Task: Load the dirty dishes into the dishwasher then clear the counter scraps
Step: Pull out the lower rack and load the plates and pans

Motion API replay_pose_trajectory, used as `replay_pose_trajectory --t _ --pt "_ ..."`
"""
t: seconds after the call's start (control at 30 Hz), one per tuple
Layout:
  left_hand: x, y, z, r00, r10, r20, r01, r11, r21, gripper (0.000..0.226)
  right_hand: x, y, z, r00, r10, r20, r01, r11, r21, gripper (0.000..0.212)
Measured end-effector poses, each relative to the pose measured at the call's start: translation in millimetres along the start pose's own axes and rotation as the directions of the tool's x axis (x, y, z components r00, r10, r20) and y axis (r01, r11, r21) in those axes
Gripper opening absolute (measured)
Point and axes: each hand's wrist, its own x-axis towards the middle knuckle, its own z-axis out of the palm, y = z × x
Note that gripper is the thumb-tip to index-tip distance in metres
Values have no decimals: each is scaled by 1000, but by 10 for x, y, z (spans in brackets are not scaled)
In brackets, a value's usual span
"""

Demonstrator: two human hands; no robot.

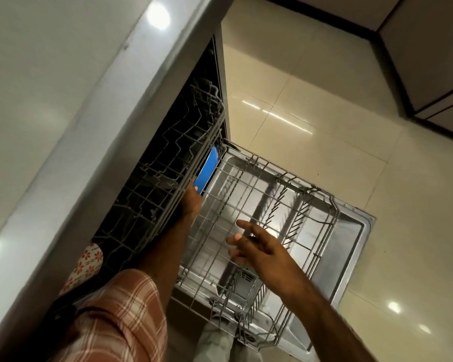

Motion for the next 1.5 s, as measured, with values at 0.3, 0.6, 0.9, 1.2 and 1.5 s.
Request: replay_pose_trajectory --t 0.3,0.6,0.9,1.2,1.5 --pt "-106 13 -27 999 48 23 -49 998 45 40 -14 -69 -7 1000 -17 -10 17 999 -48 41" --pt "-716 186 -256 983 148 111 -168 966 197 72 -445 -272 -86 993 -113 -41 98 957 -273 45" --pt "-2283 751 -955 854 448 265 -503 842 196 75 -1351 -712 -166 897 -432 -94 218 616 -757 70" --pt "-3656 1056 -2327 797 577 179 -598 711 371 72 -2470 -1228 102 848 -529 -12 268 449 -852 73" --pt "-4776 258 -3270 832 534 -149 -471 823 319 72 -3154 -1217 946 813 -536 229 473 376 -797 72"
